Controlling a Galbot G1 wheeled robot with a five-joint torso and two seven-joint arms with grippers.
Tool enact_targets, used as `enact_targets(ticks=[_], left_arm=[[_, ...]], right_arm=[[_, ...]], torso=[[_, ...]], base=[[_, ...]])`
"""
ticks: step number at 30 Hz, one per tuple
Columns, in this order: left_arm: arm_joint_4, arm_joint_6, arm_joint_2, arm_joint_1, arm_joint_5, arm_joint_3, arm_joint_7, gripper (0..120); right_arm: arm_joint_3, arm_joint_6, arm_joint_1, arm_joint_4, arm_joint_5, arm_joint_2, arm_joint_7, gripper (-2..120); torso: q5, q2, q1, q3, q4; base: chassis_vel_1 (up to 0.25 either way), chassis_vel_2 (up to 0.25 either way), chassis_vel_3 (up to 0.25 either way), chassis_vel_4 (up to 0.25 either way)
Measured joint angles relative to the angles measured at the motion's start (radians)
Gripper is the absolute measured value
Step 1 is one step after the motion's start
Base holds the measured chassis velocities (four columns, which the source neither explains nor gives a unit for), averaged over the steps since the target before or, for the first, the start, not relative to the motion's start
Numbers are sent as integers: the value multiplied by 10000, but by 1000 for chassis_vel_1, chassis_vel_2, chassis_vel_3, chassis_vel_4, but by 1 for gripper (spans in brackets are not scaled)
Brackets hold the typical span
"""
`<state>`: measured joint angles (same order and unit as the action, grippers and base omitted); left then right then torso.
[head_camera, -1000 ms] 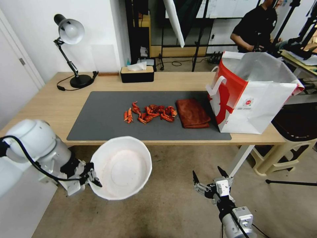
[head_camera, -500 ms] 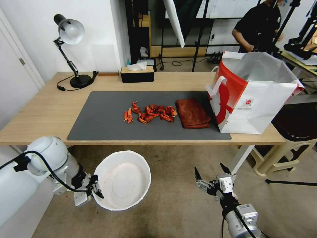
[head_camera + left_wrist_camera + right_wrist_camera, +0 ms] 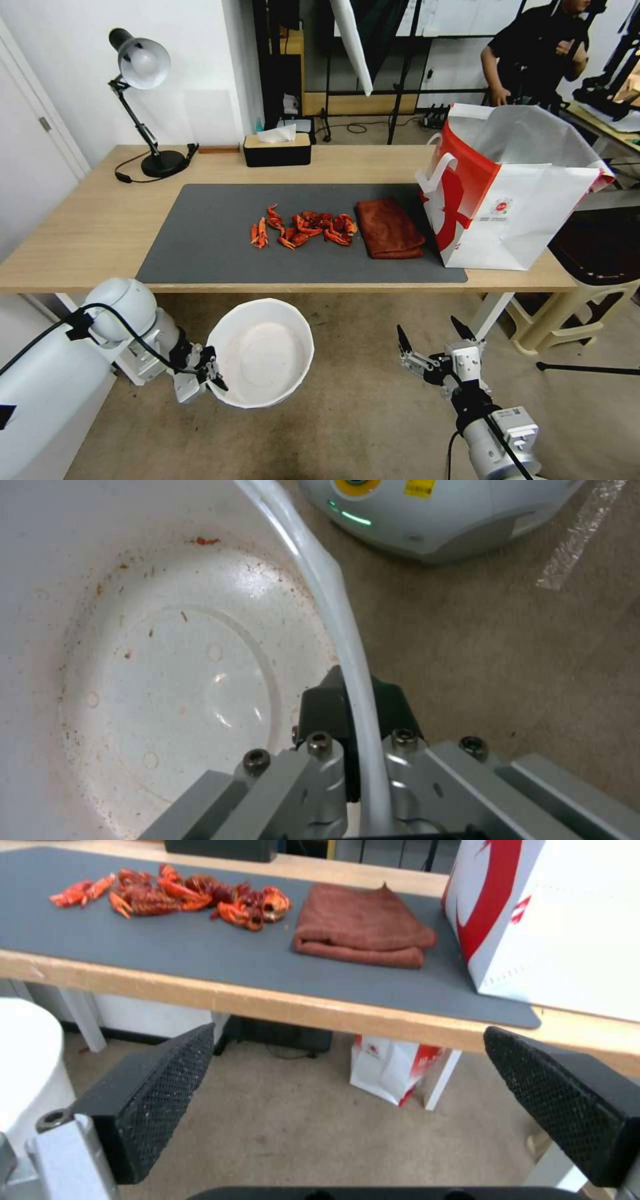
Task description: Sweep shrimp from table into container with towel, then put container into takeout bag.
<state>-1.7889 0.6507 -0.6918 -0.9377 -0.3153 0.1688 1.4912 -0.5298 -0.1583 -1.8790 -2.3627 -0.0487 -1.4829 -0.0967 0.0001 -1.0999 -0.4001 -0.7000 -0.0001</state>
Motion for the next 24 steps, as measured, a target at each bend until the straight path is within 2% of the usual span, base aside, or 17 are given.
enact_targets(ticks=[5,9,17,24], left_arm=[[610,115,-426,182,-429,-228,-275,0],[723,186,-590,243,-682,-249,-608,0],[626,284,-658,318,-1113,-216,-1258,0],[500,275,-598,343,-1205,-168,-1514,0]], right_arm=[[-8,-76,-172,-489,260,1,-7,100],[-42,-143,-103,-810,850,6,86,100],[-144,150,1003,-541,2444,191,203,100],[-221,156,2456,213,3384,830,238,100]], torso=[[-1,0,0,0,0],[-1,0,1,0,0],[0,0,0,0,0],[1,0,1,0,2]], base=[[0,0,0,0],[0,0,0,0],[0,0,0,0],[0,0,0,0]])
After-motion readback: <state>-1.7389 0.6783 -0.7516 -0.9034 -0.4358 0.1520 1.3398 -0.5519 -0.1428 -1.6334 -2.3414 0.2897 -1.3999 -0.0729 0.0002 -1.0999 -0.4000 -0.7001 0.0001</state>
